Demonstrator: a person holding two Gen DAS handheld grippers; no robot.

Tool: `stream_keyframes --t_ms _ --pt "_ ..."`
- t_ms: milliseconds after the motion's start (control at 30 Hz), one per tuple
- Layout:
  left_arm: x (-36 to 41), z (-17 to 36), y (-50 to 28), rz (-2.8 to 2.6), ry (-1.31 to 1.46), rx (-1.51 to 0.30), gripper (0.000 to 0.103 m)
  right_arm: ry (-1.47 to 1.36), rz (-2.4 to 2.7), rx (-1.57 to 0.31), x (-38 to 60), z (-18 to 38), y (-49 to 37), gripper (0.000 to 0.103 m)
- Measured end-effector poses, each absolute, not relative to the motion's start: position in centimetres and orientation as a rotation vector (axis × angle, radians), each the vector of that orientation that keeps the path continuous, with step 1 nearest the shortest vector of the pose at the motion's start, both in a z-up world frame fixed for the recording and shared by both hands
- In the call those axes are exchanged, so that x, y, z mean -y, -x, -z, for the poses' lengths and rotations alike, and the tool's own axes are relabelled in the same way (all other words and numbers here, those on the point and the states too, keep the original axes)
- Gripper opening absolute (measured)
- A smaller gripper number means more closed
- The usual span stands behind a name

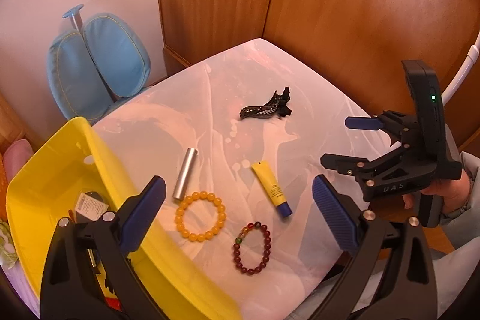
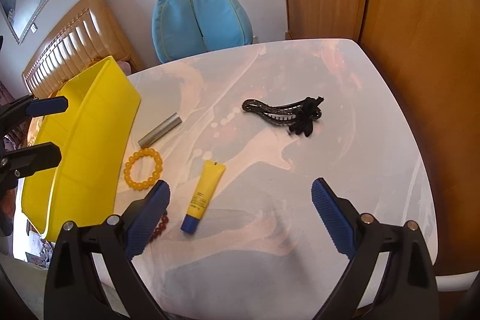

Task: Organize jewelry
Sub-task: 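Reach the right gripper to the long black bow claw clip and grasp it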

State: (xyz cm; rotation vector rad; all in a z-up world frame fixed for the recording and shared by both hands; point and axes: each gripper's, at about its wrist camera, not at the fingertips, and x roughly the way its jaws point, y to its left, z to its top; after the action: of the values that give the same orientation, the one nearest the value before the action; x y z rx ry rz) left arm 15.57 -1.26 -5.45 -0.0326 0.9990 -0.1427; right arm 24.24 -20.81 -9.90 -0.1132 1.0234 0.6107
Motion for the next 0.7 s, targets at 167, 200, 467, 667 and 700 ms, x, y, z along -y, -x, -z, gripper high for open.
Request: stream_keyframes --t_ms 167,200,467,667,700 --pt "2.2 7.0 -18.9 0.148 0.027 -1.039 0.096 0.151 -0.569 -1.036 20.8 11.8 -27.4 0.096" --pt "2.1 7.2 -19.4 0.148 0.034 -1.047 0.096 0.157 -0.561 -1.038 20.6 12.2 -28.2 0.096" --pt "2.2 8.5 -21.3 0.115 0.027 -1.088 0.096 0.233 -0.535 -1.032 18.5 15.8 -33.5 0.096" --pt "2.3 9.2 -22.1 0.110 0.022 -1.113 0.096 0.341 -0.588 -1.025 16.6 18.0 -36.0 0.096" --pt "2.2 9.3 -22.3 0.108 0.028 -1.114 0.096 0.349 -0.591 -1.018 16.4 18.1 -36.2 0.096"
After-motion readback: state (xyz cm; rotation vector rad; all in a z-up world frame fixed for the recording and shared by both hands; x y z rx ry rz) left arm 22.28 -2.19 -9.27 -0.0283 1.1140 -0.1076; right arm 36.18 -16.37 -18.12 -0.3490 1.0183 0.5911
